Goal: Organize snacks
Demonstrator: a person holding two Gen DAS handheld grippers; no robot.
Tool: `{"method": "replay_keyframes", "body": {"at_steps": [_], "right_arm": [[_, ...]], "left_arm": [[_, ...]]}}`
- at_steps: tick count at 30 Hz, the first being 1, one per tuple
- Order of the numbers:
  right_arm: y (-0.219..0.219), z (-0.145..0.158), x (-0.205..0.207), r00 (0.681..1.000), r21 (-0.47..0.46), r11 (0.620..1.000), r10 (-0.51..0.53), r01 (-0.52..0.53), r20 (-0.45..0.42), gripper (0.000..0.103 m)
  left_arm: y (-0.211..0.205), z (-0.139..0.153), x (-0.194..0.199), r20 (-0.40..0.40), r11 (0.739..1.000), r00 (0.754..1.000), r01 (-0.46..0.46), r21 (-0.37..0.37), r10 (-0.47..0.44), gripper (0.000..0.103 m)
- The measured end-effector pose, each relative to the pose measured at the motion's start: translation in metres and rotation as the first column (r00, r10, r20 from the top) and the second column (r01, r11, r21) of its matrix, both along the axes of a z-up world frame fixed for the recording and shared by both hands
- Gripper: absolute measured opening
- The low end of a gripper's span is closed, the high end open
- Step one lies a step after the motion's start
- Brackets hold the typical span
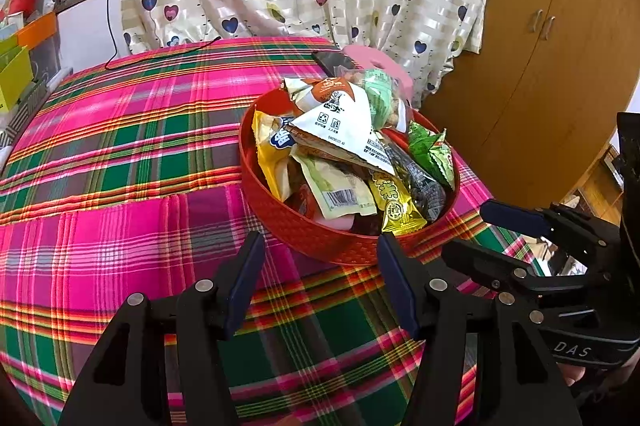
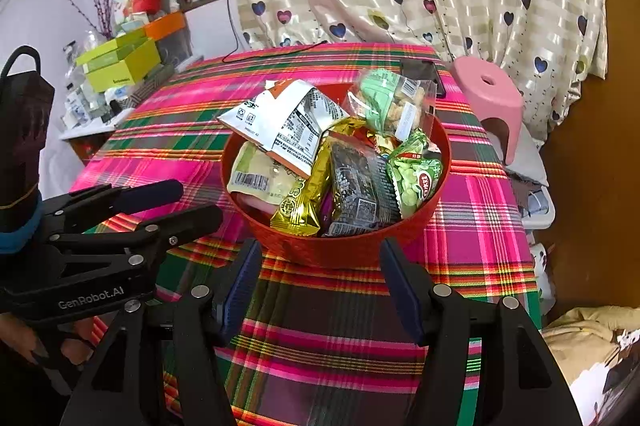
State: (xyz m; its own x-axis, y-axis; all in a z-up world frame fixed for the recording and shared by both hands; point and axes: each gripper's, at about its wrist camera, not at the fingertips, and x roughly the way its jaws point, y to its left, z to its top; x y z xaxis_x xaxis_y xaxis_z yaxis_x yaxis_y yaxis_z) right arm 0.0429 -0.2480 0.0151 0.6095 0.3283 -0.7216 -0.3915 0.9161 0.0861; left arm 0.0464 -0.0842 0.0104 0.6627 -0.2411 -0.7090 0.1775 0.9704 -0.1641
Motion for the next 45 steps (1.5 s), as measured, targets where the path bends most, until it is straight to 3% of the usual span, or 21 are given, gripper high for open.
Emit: {"method": "replay_keyframes", "body": {"at_steps": [45], "right_arm": [[-0.0025, -0.0068, 0.0017, 1.0, 0.002, 1.0, -0.002, 0.002, -0.025, 0.061]], "left_arm": [[0.0003, -0.0022, 0.0002, -0.006, 1.0, 1.0, -0.008, 0.017, 0.008, 0.059]]}}
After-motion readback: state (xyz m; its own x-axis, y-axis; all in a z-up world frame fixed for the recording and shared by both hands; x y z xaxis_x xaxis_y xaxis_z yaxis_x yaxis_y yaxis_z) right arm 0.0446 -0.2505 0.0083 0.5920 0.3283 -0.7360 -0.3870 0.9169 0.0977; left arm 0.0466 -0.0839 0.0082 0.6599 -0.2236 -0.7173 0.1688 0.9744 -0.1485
